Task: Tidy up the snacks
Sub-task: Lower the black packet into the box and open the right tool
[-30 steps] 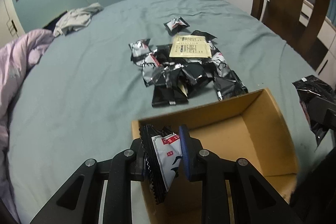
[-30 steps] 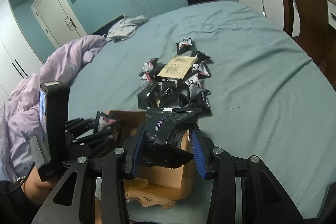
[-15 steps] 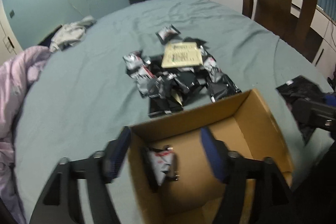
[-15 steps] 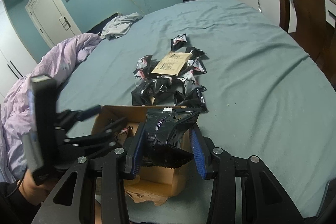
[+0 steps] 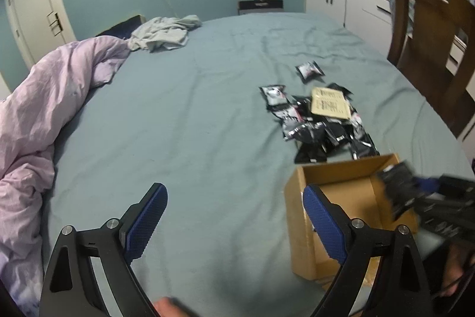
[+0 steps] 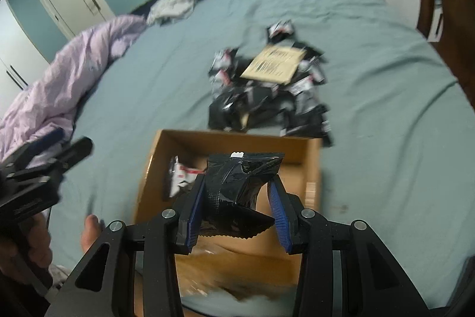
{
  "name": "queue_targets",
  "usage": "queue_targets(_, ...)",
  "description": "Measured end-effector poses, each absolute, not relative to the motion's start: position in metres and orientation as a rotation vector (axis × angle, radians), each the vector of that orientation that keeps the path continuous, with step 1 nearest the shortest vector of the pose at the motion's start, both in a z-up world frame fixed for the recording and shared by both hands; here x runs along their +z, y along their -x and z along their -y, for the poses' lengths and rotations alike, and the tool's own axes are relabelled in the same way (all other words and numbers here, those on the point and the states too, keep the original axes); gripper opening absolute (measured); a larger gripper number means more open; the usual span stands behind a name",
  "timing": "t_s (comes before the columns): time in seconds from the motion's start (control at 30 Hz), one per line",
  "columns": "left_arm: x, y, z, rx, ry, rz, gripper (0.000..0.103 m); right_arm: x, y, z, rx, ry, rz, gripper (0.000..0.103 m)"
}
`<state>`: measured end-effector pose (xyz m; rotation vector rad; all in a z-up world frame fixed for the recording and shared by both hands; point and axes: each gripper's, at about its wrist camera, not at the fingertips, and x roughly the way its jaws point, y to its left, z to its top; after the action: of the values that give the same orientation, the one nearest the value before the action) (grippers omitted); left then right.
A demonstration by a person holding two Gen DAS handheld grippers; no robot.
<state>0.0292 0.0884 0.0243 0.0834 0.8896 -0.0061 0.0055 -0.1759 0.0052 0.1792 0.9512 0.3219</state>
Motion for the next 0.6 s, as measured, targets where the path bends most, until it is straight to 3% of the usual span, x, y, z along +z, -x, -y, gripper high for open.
queue_targets(0.47, 0.023, -0.037, -0.092, 0.003, -0.060, -0.873, 0.094, -0.054, -0.081, 0.126, 0.232, -0.283, -1.178, 0.042)
queue_targets(0.53, 0.023, -0.039, -0.092, 0.010, -0.053, -0.869, 0.094, -0.058, -0.084, 0.127, 0.263, -0.314, -1.202, 0.049)
queue_targets(0.6, 0.023, -0.040, -0.092, 0.010, -0.051, -0.869, 0.094, -0.056, -0.085, 0.132, 0.270, -0.315, -1.221, 0.065)
